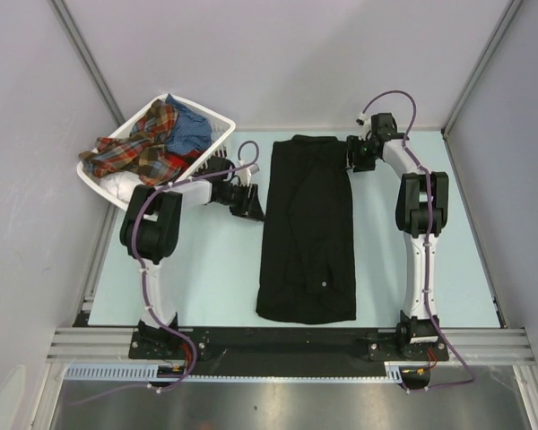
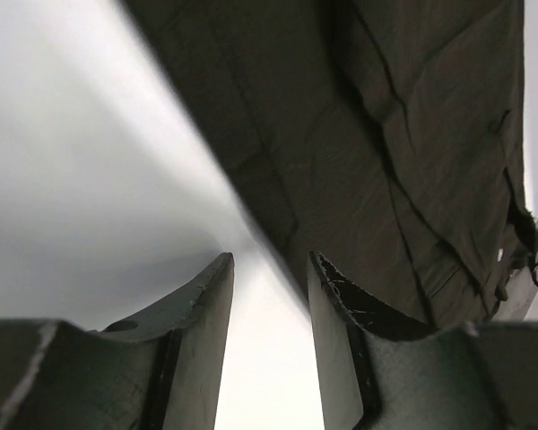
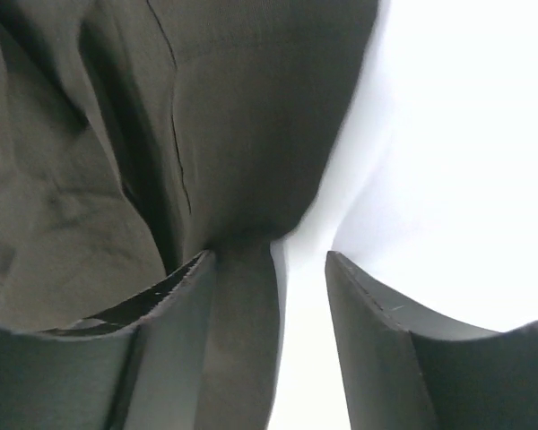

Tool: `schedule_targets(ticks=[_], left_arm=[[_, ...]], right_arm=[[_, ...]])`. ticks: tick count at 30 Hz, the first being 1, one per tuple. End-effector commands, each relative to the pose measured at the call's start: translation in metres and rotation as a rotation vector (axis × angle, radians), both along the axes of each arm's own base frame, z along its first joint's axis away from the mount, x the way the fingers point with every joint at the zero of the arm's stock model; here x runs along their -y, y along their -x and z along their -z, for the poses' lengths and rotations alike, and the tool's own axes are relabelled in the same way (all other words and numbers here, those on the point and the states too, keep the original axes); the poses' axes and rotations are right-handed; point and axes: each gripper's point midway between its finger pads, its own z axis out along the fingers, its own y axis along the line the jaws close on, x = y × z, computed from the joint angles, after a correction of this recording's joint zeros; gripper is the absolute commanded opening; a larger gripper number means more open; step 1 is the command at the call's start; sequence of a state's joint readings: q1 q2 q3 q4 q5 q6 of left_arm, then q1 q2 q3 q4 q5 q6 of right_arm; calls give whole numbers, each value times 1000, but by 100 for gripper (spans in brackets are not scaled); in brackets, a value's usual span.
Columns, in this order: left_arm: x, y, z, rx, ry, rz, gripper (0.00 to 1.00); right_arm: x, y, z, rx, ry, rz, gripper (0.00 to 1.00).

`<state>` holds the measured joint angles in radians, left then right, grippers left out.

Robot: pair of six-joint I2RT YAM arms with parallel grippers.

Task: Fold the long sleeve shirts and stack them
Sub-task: Fold the shirt

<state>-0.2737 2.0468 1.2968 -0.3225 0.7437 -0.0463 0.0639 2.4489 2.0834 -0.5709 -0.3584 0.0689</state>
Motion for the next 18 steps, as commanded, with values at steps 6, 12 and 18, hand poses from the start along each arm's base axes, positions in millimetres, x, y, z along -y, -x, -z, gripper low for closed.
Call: schedule_targets(ticks=[6,12,18], left_arm=[[23,-19,17,-38,12,-46,22],[5,-30,9,-7,-21,-93,0],[4,-6,-53,171,41,38,50]], right_arm=[[23,32,-89,151,113,-118,70],[53,58,-129,237,229,-170,79],[71,102,-238,539,121,-216,94]])
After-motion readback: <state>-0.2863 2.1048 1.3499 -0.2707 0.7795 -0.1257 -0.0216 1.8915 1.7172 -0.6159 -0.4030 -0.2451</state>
